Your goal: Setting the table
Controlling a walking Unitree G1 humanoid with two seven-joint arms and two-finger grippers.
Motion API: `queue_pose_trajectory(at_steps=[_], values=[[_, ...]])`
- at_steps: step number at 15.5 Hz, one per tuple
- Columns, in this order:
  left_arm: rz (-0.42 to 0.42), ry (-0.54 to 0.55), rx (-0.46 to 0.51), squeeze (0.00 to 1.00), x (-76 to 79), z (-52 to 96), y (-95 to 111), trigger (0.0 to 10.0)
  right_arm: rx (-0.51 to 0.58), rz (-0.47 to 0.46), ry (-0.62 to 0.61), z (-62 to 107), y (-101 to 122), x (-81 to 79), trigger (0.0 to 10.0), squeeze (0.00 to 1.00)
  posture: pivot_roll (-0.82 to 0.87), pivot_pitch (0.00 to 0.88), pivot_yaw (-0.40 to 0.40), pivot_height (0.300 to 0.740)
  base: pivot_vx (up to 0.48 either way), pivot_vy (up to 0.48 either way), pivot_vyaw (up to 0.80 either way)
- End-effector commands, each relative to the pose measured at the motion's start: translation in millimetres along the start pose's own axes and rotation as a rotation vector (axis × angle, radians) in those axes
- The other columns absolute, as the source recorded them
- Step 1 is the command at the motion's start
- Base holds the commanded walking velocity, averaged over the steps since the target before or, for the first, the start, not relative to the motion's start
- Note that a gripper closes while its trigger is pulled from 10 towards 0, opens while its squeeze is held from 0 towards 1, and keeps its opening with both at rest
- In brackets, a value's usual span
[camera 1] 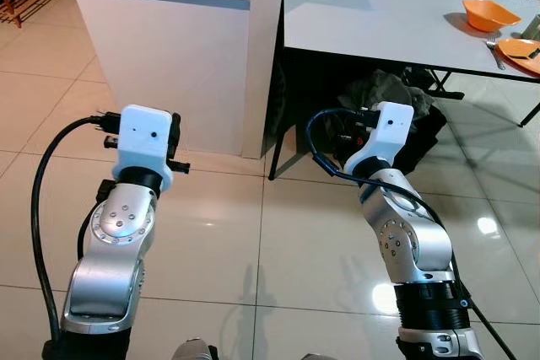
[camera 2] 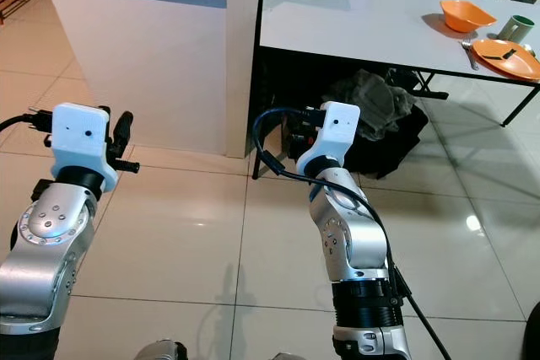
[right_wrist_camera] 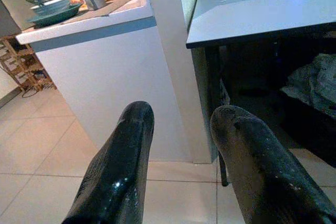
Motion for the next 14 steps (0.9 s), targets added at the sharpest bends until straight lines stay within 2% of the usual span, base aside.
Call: queue_pose_trajectory(at_steps=[1, 2, 3, 4, 9, 10, 11, 12, 14], values=[[0.003, -0.01, 0.026, 0.0, 1.7, -1.7, 8, 10.0, 0.015, 0.004, -0.009, 1.4, 3, 2.7, 10.0, 0.0, 0.05, 0.088, -0.093, 0.74, 0.0, 0.0, 0.0], [0.006, -0.015, 0.025, 0.0, 1.8, -1.8, 8, 10.0, 0.021, 0.008, -0.009, 1.5, 3, 2.4, 10.0, 0.0, 0.05, 0.086, -0.091, 0.74, 0.0, 0.0, 0.0], [0.02, -0.017, 0.021, 0.0, 1.4, -1.6, 7, 10.0, 0.033, 0.066, 0.004, 1.4, 5, 0.2, 10.0, 0.0, 0.05, 0.084, -0.088, 0.74, 0.0, 0.0, 0.0], [0.031, -0.02, 0.026, 0.0, 0.3, -1.5, 8, 10.0, 0.046, 0.163, 0.028, 1.0, 8, -5.5, 10.0, 0.0, 0.05, 0.084, -0.086, 0.74, 0.398, 0.0, 0.8], [0.052, -0.013, 0.034, 0.0, -3.5, -2.9, 10, 10.0, 0.075, 0.093, 0.027, 1.1, 15, -7.5, 10.0, 0.0, 0.06, 0.079, -0.078, 0.74, 0.48, 0.0, 0.8], [0.066, -0.017, 0.021, 0.06, -3.3, -3.1, 8, 10.0, 0.091, 0.071, 0.038, 2.2, 17, -8.4, 10.0, 1.0, 0.06, 0.078, -0.074, 0.74, 0.48, 0.0, 0.8], [0.077, -0.019, 0.015, 0.18, -2.9, -3.1, 7, 10.0, 0.098, 0.059, 0.039, 2.5, 19, -8.5, 10.0, 1.0, 0.06, 0.078, -0.074, 0.74, 0.472, 0.0, 0.8], [0.108, -0.028, 0.014, 1.0, -1.9, -3.1, 7, 10.0, 0.114, 0.068, 0.045, 2.4, 23, -10.2, 10.0, 1.0, 0.05, 0.078, -0.07, 0.74, 0.472, 0.0, 0.8], [0.101, -0.021, 0.013, 1.0, -2.9, -4.1, 8, 10.0, 0.124, 0.086, 0.053, 1.7, 26, -12.2, 10.0, 1.0, 0.05, 0.076, -0.069, 0.74, 0.472, 0.0, 0.8]])
Point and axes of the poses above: a point about 5 cm out from each wrist's last joint towards the gripper, its own z axis pointing back from the gripper into the wrist, its own y axis along the axis of the wrist's last joint, x = y × z, the point moved 6 cm from there along -z, pointing out of the wrist towards the gripper, and after that the axes turned 2 degrees about -z, right-handed, at the moved point
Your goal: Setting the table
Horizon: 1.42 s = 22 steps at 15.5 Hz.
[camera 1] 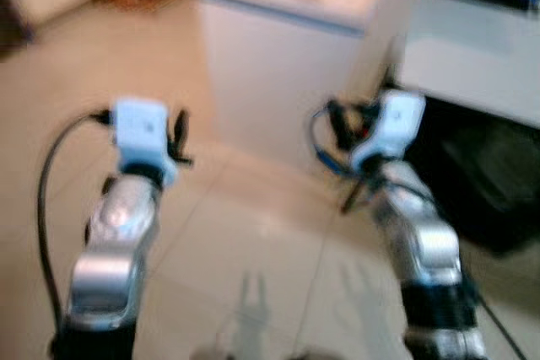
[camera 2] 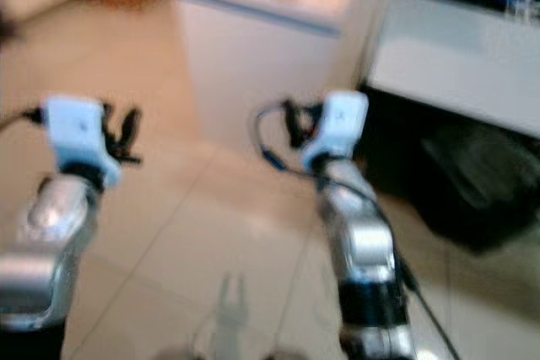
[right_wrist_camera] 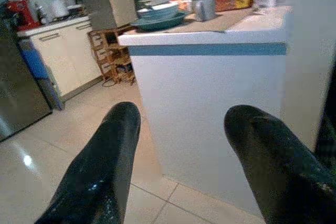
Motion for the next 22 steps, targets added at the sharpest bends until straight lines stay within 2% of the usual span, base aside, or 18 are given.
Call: queue_pose_trajectory(at_steps=[1, 3, 5, 6, 9, 10, 11, 13, 14, 15, 20, 21, 22], values=[[-0.013, 0.016, 0.002, 1.0, -6.3, -1.2, 2, 10.0, 0.025, 0.004, 0.023, -2.3, 7, -7.8, 10.0, 1.0, 0.05, 0.075, -0.068, 0.74, 0.472, 0.0, 0.8], [-0.031, 0.013, -0.005, 1.0, -7.7, -3.3, 2, 10.0, 0.033, 0.019, 0.021, -3.7, 11, -6.5, 10.0, 1.0, 0.05, 0.064, -0.058, 0.74, 0.472, 0.0, 0.7], [-0.061, 0.009, -0.02, 1.0, -5.6, -6.7, -2, 10.0, 0.017, 0.022, -0.025, -5.5, 6, 2.2, 10.0, 1.0, 0.06, 0.058, -0.039, 0.74, 0.472, 0.0, 0.0], [-0.082, -0.01, 0.001, 1.0, -2.8, -8.0, 5, 10.0, 0.022, 0.022, -0.04, -6.5, 7, 4.5, 10.0, 0.0, 0.06, 0.049, -0.038, 0.74, 0.472, 0.0, 0.0], [-0.092, -0.037, 0.037, 1.0, 0.6, -10.5, 15, 10.0, 0.014, -0.03, -0.042, -5.5, 8, 1.3, 10.0, 0.0, 0.07, 0.036, -0.034, 0.74, 0.472, 0.0, -0.27], [-0.093, -0.065, 0.045, 1.0, 5.6, -12.5, 18, 10.0, 0.037, -0.027, -0.069, -5.9, 14, 2.3, 10.0, 0.0, 0.04, 0.054, -0.024, 0.74, 0.472, 0.0, -0.8], [-0.085, -0.077, 0.04, 1.0, 7.0, -12.4, 15, 10.0, 0.049, -0.017, -0.09, -5.3, 17, 4.0, 10.0, 0.0, 0.02, 0.037, -0.018, 0.74, 0.472, 0.0, 0.0], [-0.062, -0.106, 0.048, 1.0, 19.2, -13.0, 17, 10.0, 0.104, 0.025, -0.153, -1.7, 36, 16.6, 10.0, 0.0, 0.03, 0.053, -0.016, 0.74, 0.472, 0.0, 0.0], [-0.065, -0.116, 0.044, 1.0, 22.1, -11.3, 15, 10.0, 0.093, 0.055, -0.168, -2.0, 35, 19.6, 10.0, 0.0, 0.03, 0.059, -0.021, 0.74, 0.469, 0.0, 0.0], [-0.057, -0.124, 0.047, 1.0, 23.4, -9.8, 15, 10.0, 0.094, 0.033, -0.165, -2.4, 35, 18.8, 10.0, 0.0, 0.03, 0.058, -0.025, 0.74, 0.469, 0.0, 0.0], [-0.046, -0.102, 0.047, 1.0, 19.0, -8.5, 17, 10.0, 0.128, 0.054, -0.133, -1.7, 44, 11.9, 10.0, 0.0, 0.03, 0.069, -0.046, 0.74, 0.47, 0.0, -0.8], [-0.049, -0.092, 0.051, 1.0, 16.1, -8.2, 18, 10.0, 0.167, 0.107, -0.094, -1.9, 53, 5.5, 10.0, 0.0, 0.03, 0.074, -0.046, 0.74, 0.472, 0.0, 0.0], [-0.051, -0.083, 0.054, 1.0, 13.6, -8.1, 20, 10.0, 0.172, 0.11, -0.071, -3.0, 56, 1.5, 10.0, 0.0, 0.04, 0.074, -0.047, 0.74, 0.472, 0.0, 0.0]])
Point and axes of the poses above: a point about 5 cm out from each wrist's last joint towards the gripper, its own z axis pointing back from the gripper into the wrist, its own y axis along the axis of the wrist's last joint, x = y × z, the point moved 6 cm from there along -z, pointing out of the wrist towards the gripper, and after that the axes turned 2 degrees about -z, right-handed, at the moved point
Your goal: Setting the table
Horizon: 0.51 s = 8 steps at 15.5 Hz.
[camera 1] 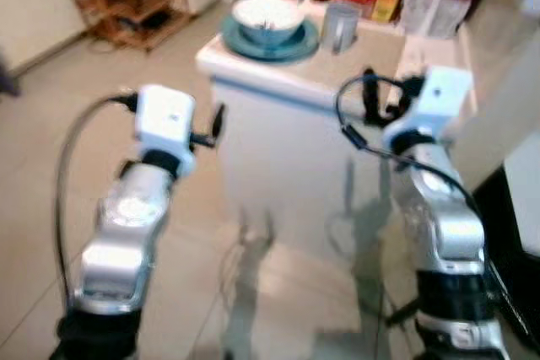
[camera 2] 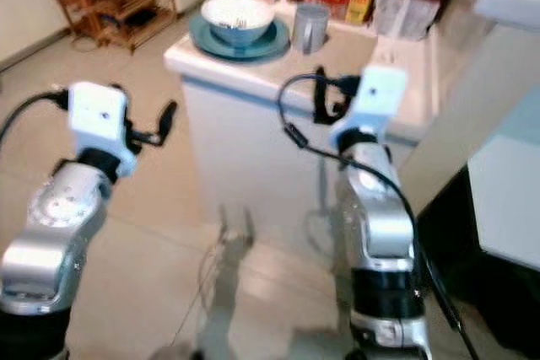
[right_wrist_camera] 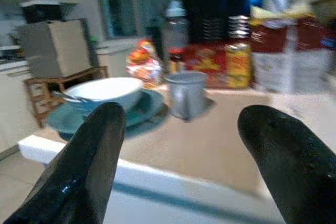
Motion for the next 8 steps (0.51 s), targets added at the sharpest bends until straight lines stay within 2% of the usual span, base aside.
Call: queue_pose_trajectory(at_steps=[1, 5, 8], values=[[-0.011, 0.03, -0.012, 1.0, -9.4, 2.0, -2, 10.0, 0.019, 0.007, 0.049, -1.7, 6, -13.2, 10.0, 0.0, 0.04, 0.073, -0.052, 0.74, 0.472, 0.0, 0.0], [-0.017, 0.044, -0.021, 1.0, -12.2, 6.0, -3, 10.0, -0.057, 0.017, 0.116, -2.6, -8, -24.0, 10.0, 0.0, 0.04, 0.073, -0.065, 0.74, 0.465, 0.0, 0.0], [-0.019, 0.044, -0.025, 1.0, -12.5, 6.4, -3, 10.0, -0.074, 0.009, 0.108, -3.1, -12, -23.1, 10.0, 0.0, 0.04, 0.072, -0.067, 0.74, 0.454, 0.0, 0.0]])
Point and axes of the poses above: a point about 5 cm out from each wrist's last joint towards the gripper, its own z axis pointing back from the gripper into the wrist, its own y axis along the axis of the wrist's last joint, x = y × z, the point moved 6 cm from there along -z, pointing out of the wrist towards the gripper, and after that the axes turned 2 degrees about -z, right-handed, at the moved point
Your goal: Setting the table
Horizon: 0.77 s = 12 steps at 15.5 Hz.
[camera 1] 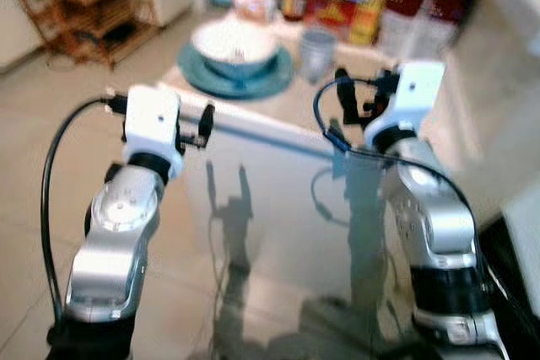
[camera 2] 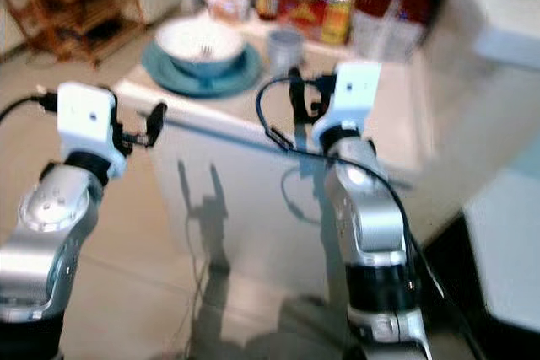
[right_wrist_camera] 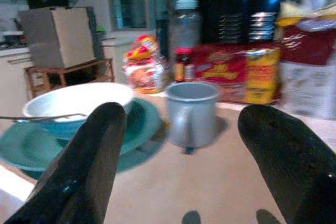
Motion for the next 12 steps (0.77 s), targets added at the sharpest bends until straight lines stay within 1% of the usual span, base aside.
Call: queue_pose_trajectory(at_steps=[1, 2, 3, 4, 6, 8, 9, 10, 11, 12], values=[[-0.008, 0.016, -0.003, 1.0, -4.4, 0.9, 1, 10.0, -0.016, -0.011, 0.007, -1.5, -2, -3.6, 10.0, 0.0, 0.04, 0.072, -0.067, 0.74, 0.439, 0.0, 0.0], [-0.005, 0.015, -0.005, 1.0, -4.2, 1.0, 1, 10.0, -0.015, -0.021, 0.002, -1.8, -2, -2.6, 10.0, 0.0, 0.04, 0.073, -0.066, 0.74, 0.439, 0.0, 0.0], [0.006, -0.007, -0.008, 1.0, 0.2, 1.5, 1, 10.0, 0.001, -0.045, -0.005, -1.9, 1, -0.5, 10.0, 1.0, 0.04, 0.074, -0.066, 0.74, 0.0, 0.0, 0.0], [0.001, -0.022, -0.012, 1.0, 3.8, 2.4, 0, 10.0, 0.009, -0.057, -0.019, -2.1, 3, 3.1, 10.0, 1.0, 0.04, 0.076, -0.066, 0.74, 0.0, 0.0, 0.0], [-0.001, -0.037, -0.01, 0.97, 6.1, 4.0, 0, 10.0, 0.003, -0.059, -0.036, -4.0, 0, 7.4, 10.0, 1.0, 0.05, 0.081, -0.067, 0.74, 0.0, 0.0, 0.0], [-0.004, -0.068, -0.009, 0.91, 10.5, 5.7, 1, 10.0, -0.021, -0.047, -0.064, -9.2, -5, 12.9, 10.0, 1.0, 0.05, 0.084, -0.065, 0.74, 0.0, 0.0, 0.0], [0.001, -0.099, -0.012, 0.84, 15.9, 7.6, 0, 10.0, -0.051, -0.009, -0.094, -15.8, -12, 19.1, 10.0, 1.0, 0.05, 0.088, -0.062, 0.74, 0.0, 0.0, 0.0], [0.0, -0.136, -0.014, 0.53, 22.8, 9.6, 0, 10.0, -0.082, 0.048, -0.12, -24.7, -18, 25.6, 10.0, 1.0, 0.05, 0.088, -0.061, 0.74, 0.0, 0.0, 0.0], [-0.002, -0.169, -0.014, 0.01, 29.0, 10.5, 1, 10.0, -0.08, 0.033, -0.125, -33.9, -18, 28.4, 10.0, 0.0, 0.05, 0.091, -0.06, 0.74, 0.0, 0.0, 0.0], [-0.002, -0.179, -0.014, 0.0, 31.0, 10.9, 1, 10.0, -0.085, 0.021, -0.128, -37.0, -19, 29.5, 10.0, 0.0, 0.05, 0.094, -0.062, 0.74, 0.0, 0.0, 0.0]])
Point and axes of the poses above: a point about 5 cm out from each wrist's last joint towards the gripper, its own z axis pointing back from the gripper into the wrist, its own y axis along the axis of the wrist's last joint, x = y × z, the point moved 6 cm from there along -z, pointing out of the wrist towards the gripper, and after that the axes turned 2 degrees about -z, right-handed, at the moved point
